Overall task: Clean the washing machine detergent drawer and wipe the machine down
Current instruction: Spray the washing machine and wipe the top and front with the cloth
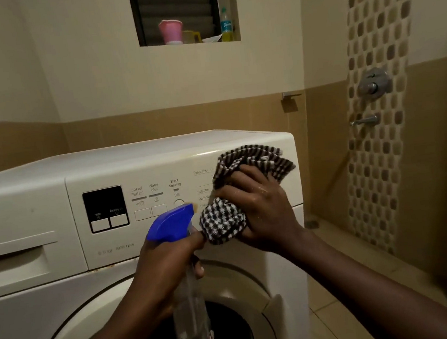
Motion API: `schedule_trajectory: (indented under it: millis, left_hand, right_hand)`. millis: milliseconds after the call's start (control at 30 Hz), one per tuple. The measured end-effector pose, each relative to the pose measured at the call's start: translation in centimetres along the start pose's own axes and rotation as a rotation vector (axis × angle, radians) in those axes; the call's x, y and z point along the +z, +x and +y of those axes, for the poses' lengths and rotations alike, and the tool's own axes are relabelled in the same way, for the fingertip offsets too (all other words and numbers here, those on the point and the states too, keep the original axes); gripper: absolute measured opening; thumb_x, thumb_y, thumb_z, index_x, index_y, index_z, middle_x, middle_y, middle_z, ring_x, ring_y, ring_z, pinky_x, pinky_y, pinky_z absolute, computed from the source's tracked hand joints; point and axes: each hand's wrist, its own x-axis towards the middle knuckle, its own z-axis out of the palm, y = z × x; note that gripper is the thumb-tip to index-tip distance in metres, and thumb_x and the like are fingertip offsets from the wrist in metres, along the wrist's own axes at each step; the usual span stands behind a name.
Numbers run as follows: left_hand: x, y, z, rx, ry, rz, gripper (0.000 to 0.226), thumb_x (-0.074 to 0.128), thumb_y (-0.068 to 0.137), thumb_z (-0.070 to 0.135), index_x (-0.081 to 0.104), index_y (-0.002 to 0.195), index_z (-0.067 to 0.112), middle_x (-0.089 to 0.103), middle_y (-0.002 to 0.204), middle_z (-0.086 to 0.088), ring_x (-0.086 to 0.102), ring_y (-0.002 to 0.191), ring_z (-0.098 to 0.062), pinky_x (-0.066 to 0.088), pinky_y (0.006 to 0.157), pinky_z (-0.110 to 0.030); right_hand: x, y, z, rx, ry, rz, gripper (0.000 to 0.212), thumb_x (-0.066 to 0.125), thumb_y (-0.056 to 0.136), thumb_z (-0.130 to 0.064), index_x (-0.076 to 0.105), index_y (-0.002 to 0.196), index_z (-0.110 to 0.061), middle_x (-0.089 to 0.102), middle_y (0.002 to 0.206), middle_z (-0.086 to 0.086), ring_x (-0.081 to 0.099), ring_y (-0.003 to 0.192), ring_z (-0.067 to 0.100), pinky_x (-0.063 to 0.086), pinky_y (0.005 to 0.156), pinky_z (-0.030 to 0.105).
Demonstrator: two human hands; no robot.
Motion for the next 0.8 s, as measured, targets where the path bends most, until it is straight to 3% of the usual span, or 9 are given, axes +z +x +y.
schedule_trajectory:
  millis: [100, 233, 333, 400, 467, 633, 800]
  left_hand:
    - [-0.3, 0.1, -0.3, 0.01, 0.012, 0.001, 0.017, 0.071, 0.084, 0.017, 0.064, 0.089, 0.002, 0.056, 0.051, -0.012, 0.053, 0.049, -0.022, 0.045, 0.057, -0.032]
    - [-1.5, -0.4, -0.2, 0.019, 0.017, 0.02, 0.022, 0.071, 0.084, 0.017, 0.063, 0.094, 0.0, 0.057, 0.05, -0.011, 0.055, 0.043, -0.018, 0.048, 0.06, -0.032]
    - [-2.3, -0.9, 0.2, 0.012, 0.037, 0.034, 0.014, 0.069, 0.085, 0.016, 0.061, 0.09, 0.005, 0.06, 0.048, -0.006, 0.057, 0.035, -0.008, 0.046, 0.051, -0.025]
    - [-2.5, -1.1, 0.3, 0.024, 0.02, 0.031, 0.015, 0.07, 0.085, 0.015, 0.061, 0.09, 0.004, 0.06, 0.05, -0.006, 0.057, 0.035, -0.008, 0.046, 0.048, -0.024]
    - [-2.5, -1.3, 0.1, 0.042, 0.021, 0.033, 0.017, 0.071, 0.084, 0.015, 0.062, 0.091, 0.002, 0.059, 0.044, -0.003, 0.056, 0.035, -0.009, 0.046, 0.053, -0.026]
    - [-2.8, -1.3, 0.0, 0.065, -0.005, 0.019, 0.024, 0.071, 0.083, 0.013, 0.062, 0.095, -0.006, 0.058, 0.054, -0.009, 0.053, 0.042, -0.018, 0.048, 0.058, -0.033]
    - [-2.6, -1.0, 0.2, 0.099, 0.014, -0.004, 0.022, 0.071, 0.083, 0.016, 0.062, 0.094, -0.002, 0.056, 0.053, -0.01, 0.053, 0.043, -0.016, 0.048, 0.059, -0.032]
  right_hand:
    - [0.0, 0.1, 0.4, 0.145, 0.036, 0.094, 0.036, 0.069, 0.074, -0.035, 0.067, 0.106, -0.02, 0.062, 0.108, -0.001, 0.05, 0.111, 0.024, 0.045, 0.08, 0.04]
    - [1.2, -1.6, -0.1, 0.476, 0.256, 0.281, 0.046, 0.044, 0.089, -0.047, 0.063, 0.121, -0.021, 0.061, 0.123, -0.001, 0.049, 0.119, 0.017, 0.037, 0.096, 0.029]
    - [2.7, -4.7, -1.0, 0.616, 0.263, 0.337, 0.044, 0.04, 0.097, -0.04, 0.062, 0.125, -0.015, 0.061, 0.126, -0.001, 0.053, 0.12, 0.017, 0.039, 0.102, 0.028]
    - [3.7, -6.5, -2.0, 0.585, 0.209, 0.283, 0.041, 0.041, 0.095, -0.033, 0.062, 0.124, -0.013, 0.061, 0.124, 0.0, 0.053, 0.116, 0.017, 0.04, 0.101, 0.028]
    - [3.9, -7.2, -2.9, 0.562, 0.301, 0.254, 0.042, 0.043, 0.092, -0.037, 0.061, 0.122, -0.016, 0.059, 0.121, -0.002, 0.051, 0.115, 0.015, 0.038, 0.098, 0.022]
    - [2.2, -4.7, -3.4, 0.509, 0.398, 0.448, 0.044, 0.046, 0.088, -0.034, 0.061, 0.117, -0.004, 0.053, 0.121, 0.01, 0.046, 0.118, 0.012, 0.032, 0.101, 0.012]
    - [1.1, -0.8, -0.9, 0.357, 0.297, 0.494, 0.034, 0.066, 0.078, -0.009, 0.058, 0.11, 0.001, 0.052, 0.12, 0.021, 0.039, 0.118, 0.009, 0.029, 0.103, 0.009]
